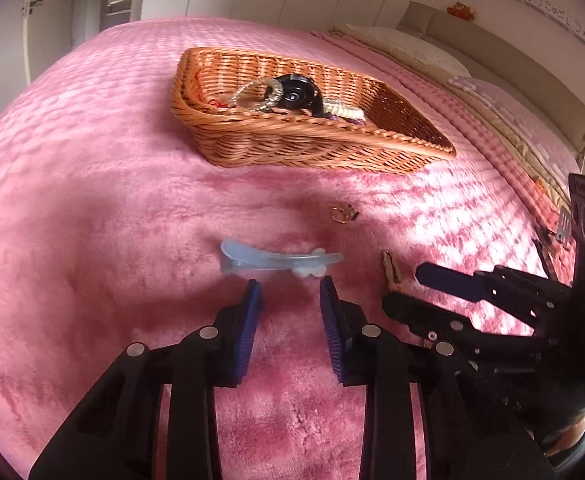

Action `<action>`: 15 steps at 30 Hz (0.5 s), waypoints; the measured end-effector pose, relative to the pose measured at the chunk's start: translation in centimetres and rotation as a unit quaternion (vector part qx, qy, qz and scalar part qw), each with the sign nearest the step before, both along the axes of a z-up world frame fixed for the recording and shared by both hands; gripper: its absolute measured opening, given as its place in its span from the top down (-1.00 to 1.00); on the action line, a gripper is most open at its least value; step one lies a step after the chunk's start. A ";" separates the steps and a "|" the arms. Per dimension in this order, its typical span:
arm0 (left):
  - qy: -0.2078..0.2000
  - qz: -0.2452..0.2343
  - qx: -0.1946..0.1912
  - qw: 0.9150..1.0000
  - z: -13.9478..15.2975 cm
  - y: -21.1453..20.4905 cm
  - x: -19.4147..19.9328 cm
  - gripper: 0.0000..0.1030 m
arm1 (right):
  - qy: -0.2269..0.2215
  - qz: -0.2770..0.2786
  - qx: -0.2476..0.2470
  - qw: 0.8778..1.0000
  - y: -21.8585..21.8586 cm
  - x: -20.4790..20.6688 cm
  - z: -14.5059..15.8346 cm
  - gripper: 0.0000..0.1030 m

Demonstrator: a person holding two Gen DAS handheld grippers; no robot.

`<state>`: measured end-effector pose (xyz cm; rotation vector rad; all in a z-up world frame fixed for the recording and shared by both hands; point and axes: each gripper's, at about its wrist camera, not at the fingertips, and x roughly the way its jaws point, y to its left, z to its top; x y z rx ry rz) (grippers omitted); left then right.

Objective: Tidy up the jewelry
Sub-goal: 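Grasp the light blue hair clip with the left tool while the right tool grasps the star-charm key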

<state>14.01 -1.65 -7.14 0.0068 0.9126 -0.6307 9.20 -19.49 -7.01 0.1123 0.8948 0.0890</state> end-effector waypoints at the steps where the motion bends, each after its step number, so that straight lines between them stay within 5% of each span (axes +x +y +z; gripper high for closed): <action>1: 0.001 -0.009 -0.003 1.000 0.1 -0.2 -0.4 0.53 | 0.001 -0.005 0.004 1.000 -0.6 0.0 0.0 0.23; 7: -0.022 -0.016 0.017 0.999 0.7 -0.6 -2.0 0.54 | 0.002 -0.014 0.046 0.999 -2.8 -0.3 0.0 0.23; 9: -0.036 0.012 0.034 0.999 1.1 0.1 -1.0 0.18 | 0.001 -0.004 0.046 0.999 -2.4 -0.4 0.0 0.23; 15: -0.021 0.021 0.043 0.999 0.2 0.0 2.4 0.15 | -0.008 0.024 0.033 0.999 -0.7 -0.7 0.3 0.23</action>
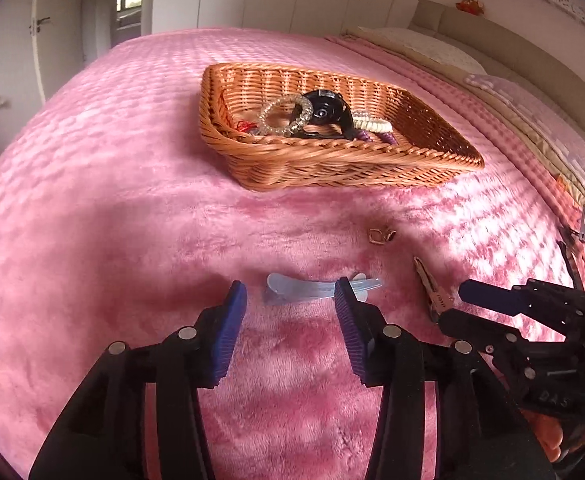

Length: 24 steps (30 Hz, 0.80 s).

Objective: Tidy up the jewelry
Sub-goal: 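Grasp the light blue hair clip with the left tool while the right tool grasps the star-charm key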

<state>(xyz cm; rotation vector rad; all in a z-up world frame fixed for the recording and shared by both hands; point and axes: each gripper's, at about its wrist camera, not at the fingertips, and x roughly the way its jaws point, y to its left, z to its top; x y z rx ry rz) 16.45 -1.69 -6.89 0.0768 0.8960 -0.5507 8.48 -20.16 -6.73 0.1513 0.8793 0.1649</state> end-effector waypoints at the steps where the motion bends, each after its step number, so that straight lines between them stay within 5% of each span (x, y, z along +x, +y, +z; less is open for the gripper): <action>1: 0.003 -0.003 0.003 1.000 -0.2 -0.2 0.2 0.15 | 0.000 0.005 -0.006 1.000 0.3 0.0 0.0 0.23; 15: 0.017 -0.123 -0.020 0.992 0.1 -2.3 -5.2 0.36 | -0.002 -0.032 -0.003 0.999 -3.5 0.2 0.2 0.24; 20: -0.033 -0.087 0.028 0.995 0.9 -1.8 -5.0 0.16 | -0.014 -0.017 0.000 1.000 -3.0 -0.6 0.5 0.23; 24: -0.041 -0.078 0.026 0.996 1.3 -1.5 -3.0 0.06 | -0.010 -0.006 -0.006 1.000 -1.9 -0.2 0.2 0.23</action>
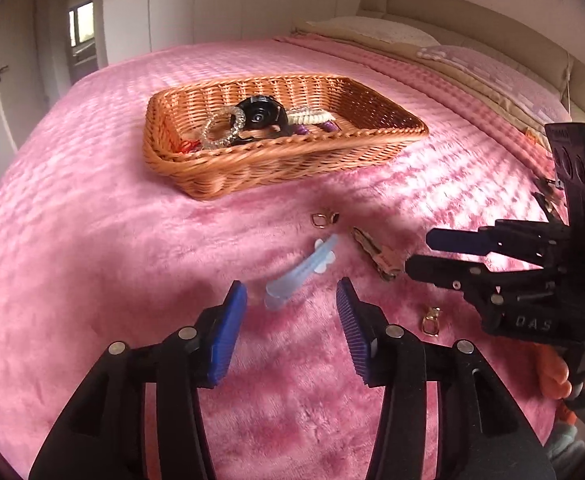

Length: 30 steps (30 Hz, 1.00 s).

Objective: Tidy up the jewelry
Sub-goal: 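Grasp the light blue hair clip with the left tool while the right tool grasps the star-charm key, then carry the hair clip and key into the basket and open both tools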

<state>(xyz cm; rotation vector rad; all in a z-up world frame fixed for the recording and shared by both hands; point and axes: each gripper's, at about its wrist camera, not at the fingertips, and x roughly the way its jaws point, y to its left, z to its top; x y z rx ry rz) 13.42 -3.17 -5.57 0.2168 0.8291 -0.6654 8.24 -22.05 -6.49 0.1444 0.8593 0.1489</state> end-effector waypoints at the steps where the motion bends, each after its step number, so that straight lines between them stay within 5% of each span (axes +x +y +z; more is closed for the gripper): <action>1: 0.001 -0.003 0.007 1.000 -0.2 -0.4 0.6 0.06 | 0.003 0.001 -0.001 1.000 0.2 0.3 -0.2 0.23; 9: 0.017 -0.031 0.034 0.999 -2.0 -2.0 2.5 0.11 | 0.022 0.010 -0.029 0.999 2.0 2.3 -1.2 0.23; 11: 0.014 -0.034 0.037 0.999 -2.1 -2.3 2.2 0.31 | 0.019 0.009 -0.042 0.999 2.4 2.5 -1.3 0.27; 13: 0.009 -0.033 0.042 0.999 -2.2 -2.4 2.0 0.54 | 0.018 0.011 -0.050 0.999 2.6 2.6 -1.3 0.59; 15: 0.008 -0.036 0.039 0.999 -2.1 -2.4 1.7 0.80 | 0.014 0.011 -0.050 0.999 2.6 2.3 -1.3 0.59; 30: -0.024 -0.001 -0.029 0.999 2.2 -1.0 -1.4 0.80 | -0.041 0.008 -0.014 0.999 -0.2 -1.4 3.4 0.59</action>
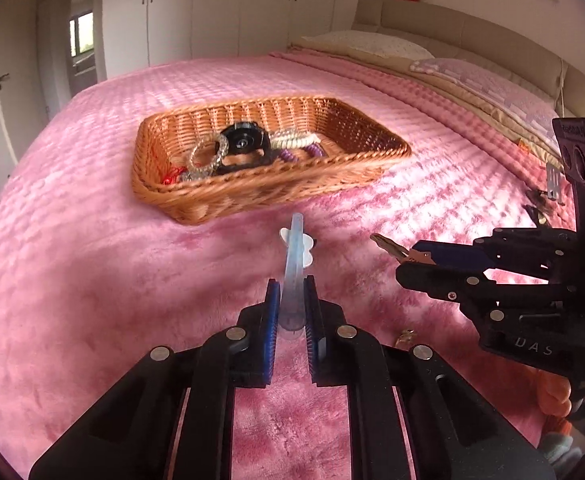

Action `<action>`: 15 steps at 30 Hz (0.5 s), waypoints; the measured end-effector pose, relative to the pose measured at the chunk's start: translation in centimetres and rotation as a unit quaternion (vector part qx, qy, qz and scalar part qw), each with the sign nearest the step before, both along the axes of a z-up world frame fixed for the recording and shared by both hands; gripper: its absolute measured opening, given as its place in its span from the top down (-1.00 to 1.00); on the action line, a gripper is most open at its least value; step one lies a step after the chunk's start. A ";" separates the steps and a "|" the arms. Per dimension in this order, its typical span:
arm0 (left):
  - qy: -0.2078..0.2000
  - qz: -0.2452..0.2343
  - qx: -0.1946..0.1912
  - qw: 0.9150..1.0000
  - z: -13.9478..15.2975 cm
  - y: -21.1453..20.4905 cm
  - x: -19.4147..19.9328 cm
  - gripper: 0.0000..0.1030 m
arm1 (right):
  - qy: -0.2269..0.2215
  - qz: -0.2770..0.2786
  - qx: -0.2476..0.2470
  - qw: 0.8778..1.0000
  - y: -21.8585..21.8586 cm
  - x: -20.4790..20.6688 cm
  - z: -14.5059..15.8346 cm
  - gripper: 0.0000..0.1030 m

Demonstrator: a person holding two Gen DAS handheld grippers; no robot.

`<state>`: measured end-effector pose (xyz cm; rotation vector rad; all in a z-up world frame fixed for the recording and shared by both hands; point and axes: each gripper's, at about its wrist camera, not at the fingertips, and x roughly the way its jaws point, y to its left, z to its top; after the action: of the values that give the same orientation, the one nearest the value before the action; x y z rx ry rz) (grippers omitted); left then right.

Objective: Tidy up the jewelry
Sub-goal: 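Carry the hair clip and key into the basket and open both tools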

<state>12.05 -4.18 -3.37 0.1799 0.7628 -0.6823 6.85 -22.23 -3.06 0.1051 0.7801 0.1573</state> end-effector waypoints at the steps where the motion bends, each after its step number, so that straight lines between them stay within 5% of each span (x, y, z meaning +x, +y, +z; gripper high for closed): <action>1: -0.008 0.002 -0.005 1.000 0.7 0.0 -0.2 0.80 | -0.008 -0.002 0.004 1.000 -0.3 -0.3 0.7 0.59; 10: -0.059 0.035 -0.047 0.997 6.6 -0.9 2.1 0.80 | -0.091 -0.016 -0.001 0.996 -2.7 2.3 8.0 0.59; 15: -0.057 0.071 -0.052 0.995 7.0 -2.1 6.7 0.80 | -0.084 -0.024 0.009 0.996 -4.4 8.0 8.9 0.59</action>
<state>18.75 -6.23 3.60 0.0690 0.6233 -0.5699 14.83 -26.64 5.80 0.1255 0.6071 0.1257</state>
